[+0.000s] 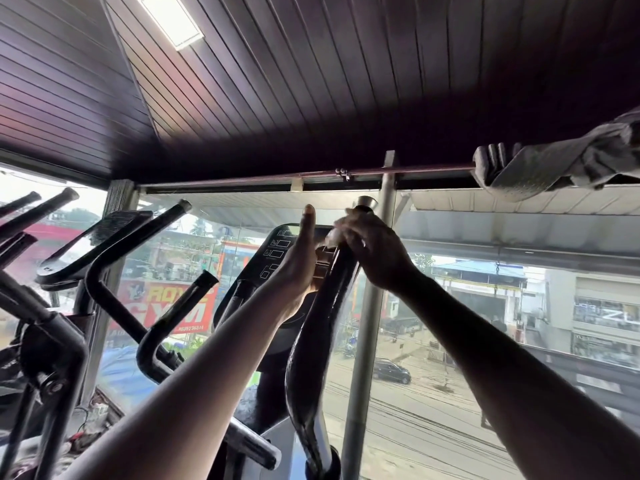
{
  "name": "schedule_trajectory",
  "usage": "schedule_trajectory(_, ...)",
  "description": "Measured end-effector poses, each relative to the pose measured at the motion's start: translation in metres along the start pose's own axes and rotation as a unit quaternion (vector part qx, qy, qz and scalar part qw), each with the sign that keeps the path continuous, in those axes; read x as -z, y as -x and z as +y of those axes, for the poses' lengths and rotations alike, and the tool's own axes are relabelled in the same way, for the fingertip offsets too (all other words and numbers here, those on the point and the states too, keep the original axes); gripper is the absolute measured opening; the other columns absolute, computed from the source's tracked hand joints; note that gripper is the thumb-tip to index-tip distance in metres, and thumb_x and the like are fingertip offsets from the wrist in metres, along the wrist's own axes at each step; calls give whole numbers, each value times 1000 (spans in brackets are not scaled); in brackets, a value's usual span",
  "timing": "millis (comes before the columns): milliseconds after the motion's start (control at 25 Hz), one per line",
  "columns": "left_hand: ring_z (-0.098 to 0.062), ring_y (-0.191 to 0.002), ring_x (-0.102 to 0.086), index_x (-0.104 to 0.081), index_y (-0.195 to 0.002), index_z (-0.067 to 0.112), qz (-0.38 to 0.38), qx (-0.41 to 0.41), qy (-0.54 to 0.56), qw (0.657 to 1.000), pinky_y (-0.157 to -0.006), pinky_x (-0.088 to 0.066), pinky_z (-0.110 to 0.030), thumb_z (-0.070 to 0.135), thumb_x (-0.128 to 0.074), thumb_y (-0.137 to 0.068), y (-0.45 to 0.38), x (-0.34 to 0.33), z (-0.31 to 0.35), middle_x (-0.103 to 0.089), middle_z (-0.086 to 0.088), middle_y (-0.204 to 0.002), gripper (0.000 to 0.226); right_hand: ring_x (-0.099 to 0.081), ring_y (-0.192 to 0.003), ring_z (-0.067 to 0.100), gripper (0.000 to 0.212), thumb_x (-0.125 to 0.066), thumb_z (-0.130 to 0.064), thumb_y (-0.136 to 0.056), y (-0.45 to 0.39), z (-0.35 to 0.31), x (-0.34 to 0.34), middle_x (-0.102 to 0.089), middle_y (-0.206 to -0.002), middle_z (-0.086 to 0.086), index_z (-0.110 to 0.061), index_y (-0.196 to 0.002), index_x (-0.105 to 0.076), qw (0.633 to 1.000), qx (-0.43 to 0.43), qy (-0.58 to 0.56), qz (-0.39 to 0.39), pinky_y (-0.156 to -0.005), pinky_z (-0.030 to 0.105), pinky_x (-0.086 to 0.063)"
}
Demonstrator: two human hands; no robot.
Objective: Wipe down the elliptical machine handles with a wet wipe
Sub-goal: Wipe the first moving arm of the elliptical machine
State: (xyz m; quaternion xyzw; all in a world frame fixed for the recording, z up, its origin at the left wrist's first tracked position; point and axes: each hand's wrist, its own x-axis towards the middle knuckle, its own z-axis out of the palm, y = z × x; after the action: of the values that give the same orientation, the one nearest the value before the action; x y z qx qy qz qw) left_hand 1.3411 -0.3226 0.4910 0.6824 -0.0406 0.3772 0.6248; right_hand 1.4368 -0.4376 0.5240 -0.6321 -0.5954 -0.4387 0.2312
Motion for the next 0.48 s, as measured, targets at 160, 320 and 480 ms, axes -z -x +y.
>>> schedule_trajectory(160, -32, -123, -53, -40, -147, 13, -4, 31, 9, 999, -88, -45, -41, 74, -7, -90, 6, 6, 0, -57, -17, -131, 89, -49, -124, 21, 46, -29, -36, -97, -4, -8, -5, -68, -107, 5, -15, -97, -70, 997, -38, 49, -42, -114, 34, -21)
schedule_trajectory(320, -32, -133, -47, -42, -145, 8, -19, 54, 24, 998, -109, -33, -56, 76, -10, -87, 10, 13, -6, -48, -19, -146, 95, -57, -96, 12, 25, -49, -22, -95, 42, -56, -7, -69, -91, 0, -15, -85, -70, 997, 73, -33, -16, -107, 24, -25)
schedule_trajectory(480, -26, -127, -49, -51, -139, 13, -8, 47, 19, 999, -103, -37, -48, 76, -8, -89, 15, 8, -5, -53, -9, -140, 91, -56, -112, 27, 34, -40, -29, -96, 4, -26, -4, -69, -103, 10, -13, -90, -70, 999, -31, 9, -20, -101, 38, -36)
